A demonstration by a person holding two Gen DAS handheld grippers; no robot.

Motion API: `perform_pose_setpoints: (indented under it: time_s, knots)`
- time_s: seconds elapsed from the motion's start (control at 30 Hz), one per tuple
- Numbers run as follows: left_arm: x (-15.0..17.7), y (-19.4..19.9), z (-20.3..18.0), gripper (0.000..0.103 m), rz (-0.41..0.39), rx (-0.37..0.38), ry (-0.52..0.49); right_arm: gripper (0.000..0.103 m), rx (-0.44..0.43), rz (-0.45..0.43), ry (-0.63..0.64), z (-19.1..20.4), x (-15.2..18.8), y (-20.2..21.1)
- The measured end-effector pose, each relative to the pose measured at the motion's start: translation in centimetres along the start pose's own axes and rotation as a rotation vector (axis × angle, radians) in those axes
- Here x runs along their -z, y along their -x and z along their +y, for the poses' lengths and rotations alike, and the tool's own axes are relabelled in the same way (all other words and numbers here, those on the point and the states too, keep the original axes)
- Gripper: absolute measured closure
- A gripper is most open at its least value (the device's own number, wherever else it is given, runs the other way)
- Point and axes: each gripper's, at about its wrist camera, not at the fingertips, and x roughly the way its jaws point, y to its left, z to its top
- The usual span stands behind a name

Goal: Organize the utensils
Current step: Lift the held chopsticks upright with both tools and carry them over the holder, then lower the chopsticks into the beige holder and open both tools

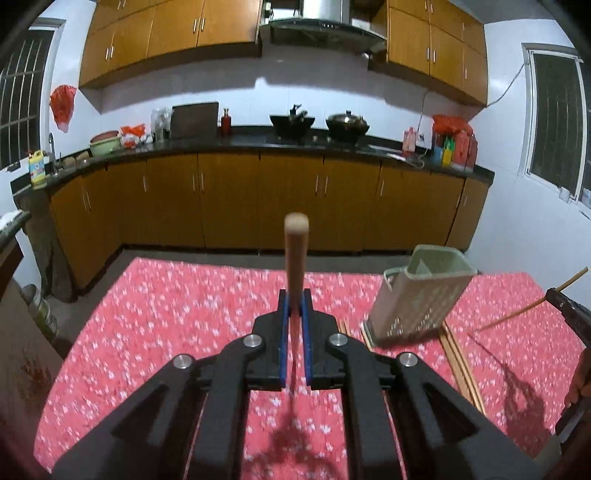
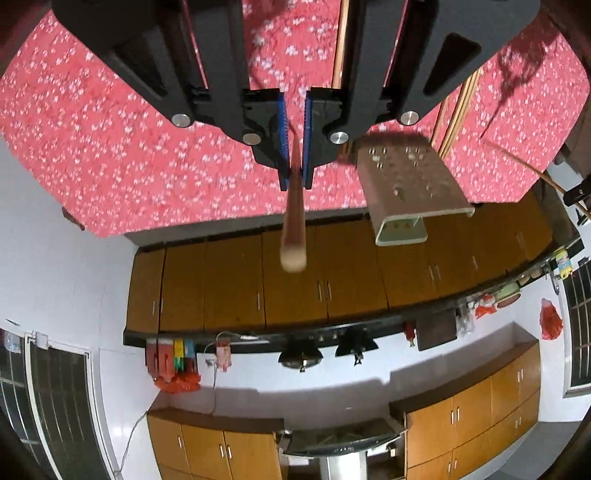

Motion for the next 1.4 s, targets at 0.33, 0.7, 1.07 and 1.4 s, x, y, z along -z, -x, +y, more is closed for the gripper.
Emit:
perform_pose_setpoints:
  time_s: [0.33, 0.7, 1.07, 1.4]
  knots:
    - [-7.7, 3.5, -1.6, 0.096, -0.163, 0.068, 0.006, 0.096, -0.108, -0.224, -0.034, 1.0, -8.7, 4.2]
    - [-10.4, 4.1, -7.8, 0.095, -0.213, 0.222, -0.028, 0.096, -0.253, -0.176, 0.026, 4.8, -9.7, 2.3]
    - [-7.9, -2.0, -10.4, 0.095, -0.074, 0.239, -0.031, 0.096, -0.262, -0.026, 0.001, 5.4, -7.9, -2.1]
    - [-6.0, -5.0, -9.9, 0.091, -0.011, 0.223, -0.010, 0.093, -0.267, 0.012, 0.001, 5.8, -7.3, -3.0]
